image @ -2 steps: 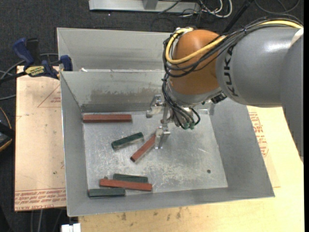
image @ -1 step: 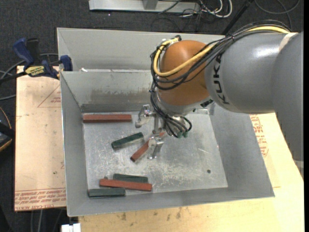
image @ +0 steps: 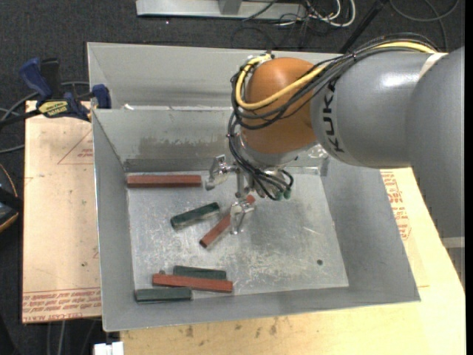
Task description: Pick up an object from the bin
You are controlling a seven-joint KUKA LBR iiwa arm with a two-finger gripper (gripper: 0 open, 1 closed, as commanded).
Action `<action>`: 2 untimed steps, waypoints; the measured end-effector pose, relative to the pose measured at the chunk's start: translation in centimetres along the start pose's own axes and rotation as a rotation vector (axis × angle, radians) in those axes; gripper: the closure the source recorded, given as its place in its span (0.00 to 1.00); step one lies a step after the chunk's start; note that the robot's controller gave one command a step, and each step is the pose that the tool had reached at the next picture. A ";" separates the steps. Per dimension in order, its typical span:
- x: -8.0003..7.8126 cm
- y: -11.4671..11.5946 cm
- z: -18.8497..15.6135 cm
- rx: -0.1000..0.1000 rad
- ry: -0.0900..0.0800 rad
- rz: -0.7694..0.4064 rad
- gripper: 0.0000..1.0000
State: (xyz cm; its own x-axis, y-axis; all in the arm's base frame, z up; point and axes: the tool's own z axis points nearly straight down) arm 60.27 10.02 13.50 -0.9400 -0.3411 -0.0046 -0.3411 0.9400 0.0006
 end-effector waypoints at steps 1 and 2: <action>-0.8 0.8 5.9 0.000 -0.002 0.086 0.00; -1.9 1.0 6.5 0.004 -0.033 0.044 1.00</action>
Offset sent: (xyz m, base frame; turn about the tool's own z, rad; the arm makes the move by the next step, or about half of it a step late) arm 0.0001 0.0144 -0.0650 -0.0255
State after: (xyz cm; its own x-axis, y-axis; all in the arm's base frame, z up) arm 61.69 11.63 7.03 -0.9533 -0.2996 -0.0374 -0.2997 0.9540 -0.0021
